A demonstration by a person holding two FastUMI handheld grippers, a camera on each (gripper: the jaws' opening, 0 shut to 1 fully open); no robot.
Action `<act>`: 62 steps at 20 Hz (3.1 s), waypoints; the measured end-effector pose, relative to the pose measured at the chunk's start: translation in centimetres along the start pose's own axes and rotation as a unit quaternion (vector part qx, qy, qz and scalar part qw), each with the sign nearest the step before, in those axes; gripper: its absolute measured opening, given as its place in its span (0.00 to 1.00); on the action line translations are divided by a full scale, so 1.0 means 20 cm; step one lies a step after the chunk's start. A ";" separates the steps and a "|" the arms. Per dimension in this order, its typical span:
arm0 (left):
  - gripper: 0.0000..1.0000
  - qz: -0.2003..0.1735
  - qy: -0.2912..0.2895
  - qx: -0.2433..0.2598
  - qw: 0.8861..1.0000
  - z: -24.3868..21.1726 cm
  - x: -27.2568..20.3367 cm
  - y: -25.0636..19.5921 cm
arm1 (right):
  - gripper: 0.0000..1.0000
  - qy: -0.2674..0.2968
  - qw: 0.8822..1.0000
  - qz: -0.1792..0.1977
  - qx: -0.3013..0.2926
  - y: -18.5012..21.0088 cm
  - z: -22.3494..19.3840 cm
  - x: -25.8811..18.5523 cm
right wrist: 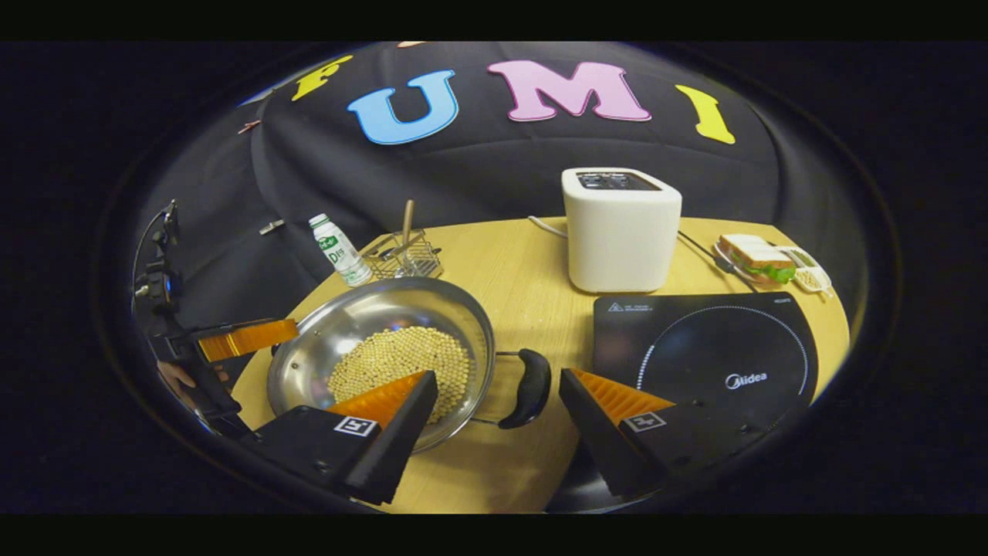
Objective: First push the handle of the pot to place it horizontally, then grasp the pot with both hands and set it on the induction cooktop.
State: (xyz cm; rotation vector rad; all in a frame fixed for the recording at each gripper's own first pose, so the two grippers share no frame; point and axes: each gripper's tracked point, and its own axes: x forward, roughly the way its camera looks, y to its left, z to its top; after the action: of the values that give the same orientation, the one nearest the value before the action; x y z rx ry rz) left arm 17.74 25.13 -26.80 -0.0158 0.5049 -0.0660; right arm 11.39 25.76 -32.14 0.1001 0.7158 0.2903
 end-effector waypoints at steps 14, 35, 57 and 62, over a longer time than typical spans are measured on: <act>0.95 0.003 0.021 -0.010 1.000 -0.09 0.11 0.08 | 0.99 0.016 1.000 -0.002 0.024 0.01 -0.03 0.16; 0.66 -0.016 0.102 -0.024 0.994 -0.25 0.21 0.13 | 0.67 0.037 0.999 -0.039 0.009 -0.06 -0.03 0.27; 0.59 0.021 0.107 -0.054 0.993 -0.18 -0.05 0.06 | 0.61 0.024 1.000 -0.015 -0.013 -0.02 0.09 0.07; 0.59 0.017 0.092 -0.044 0.995 -0.04 -0.11 -0.12 | 0.61 0.011 1.000 -0.016 -0.015 -0.15 0.23 -0.07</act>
State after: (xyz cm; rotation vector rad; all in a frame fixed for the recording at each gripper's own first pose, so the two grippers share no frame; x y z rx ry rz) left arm 15.20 22.95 -26.35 -0.0876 0.6923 -0.0114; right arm 14.08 22.58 -28.29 0.0574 0.7333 0.2720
